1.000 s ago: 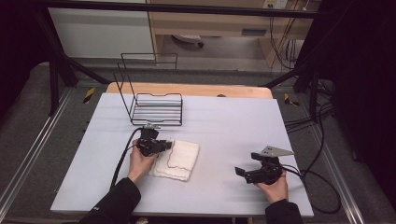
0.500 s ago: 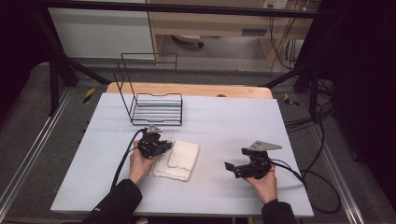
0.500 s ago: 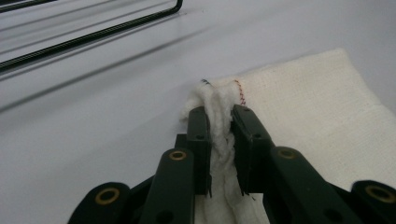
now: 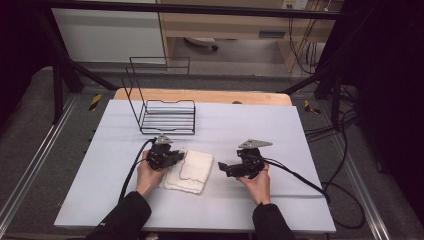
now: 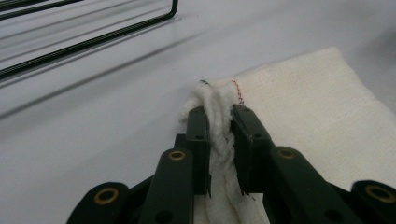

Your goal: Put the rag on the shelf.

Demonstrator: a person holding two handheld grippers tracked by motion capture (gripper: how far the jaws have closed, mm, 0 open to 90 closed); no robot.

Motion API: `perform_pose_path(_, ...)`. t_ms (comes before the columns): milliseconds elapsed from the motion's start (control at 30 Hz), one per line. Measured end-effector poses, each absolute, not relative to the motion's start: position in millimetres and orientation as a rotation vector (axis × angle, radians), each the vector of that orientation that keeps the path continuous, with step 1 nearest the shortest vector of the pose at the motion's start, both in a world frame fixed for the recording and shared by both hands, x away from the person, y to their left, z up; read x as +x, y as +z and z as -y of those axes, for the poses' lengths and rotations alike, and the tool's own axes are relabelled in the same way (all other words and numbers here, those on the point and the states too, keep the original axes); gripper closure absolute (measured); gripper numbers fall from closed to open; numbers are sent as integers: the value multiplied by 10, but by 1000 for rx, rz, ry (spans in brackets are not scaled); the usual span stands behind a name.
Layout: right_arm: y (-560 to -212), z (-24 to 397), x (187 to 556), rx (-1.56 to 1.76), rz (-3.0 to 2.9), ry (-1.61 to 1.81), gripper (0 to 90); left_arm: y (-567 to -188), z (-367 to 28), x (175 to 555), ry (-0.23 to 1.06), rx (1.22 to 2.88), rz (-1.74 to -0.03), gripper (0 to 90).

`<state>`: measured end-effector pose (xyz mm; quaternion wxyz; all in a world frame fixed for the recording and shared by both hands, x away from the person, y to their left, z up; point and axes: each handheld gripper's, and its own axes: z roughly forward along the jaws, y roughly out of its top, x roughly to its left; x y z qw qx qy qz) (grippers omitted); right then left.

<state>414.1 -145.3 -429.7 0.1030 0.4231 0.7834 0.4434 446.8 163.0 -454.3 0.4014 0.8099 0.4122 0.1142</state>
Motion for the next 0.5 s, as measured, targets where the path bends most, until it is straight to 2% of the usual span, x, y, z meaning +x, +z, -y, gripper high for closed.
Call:
perform_pose_path(333, -4364, 1114, 4324, 1286, -2333, 1257, 251, -4535, -1619, 4461, 290, 2044, -1066, 771)
perform_pose_path(500, -4423, 1030, 4386, 1298, -2357, 1246, 337, -4511, -1563, 4424, 371, 2091, -1039, 768)
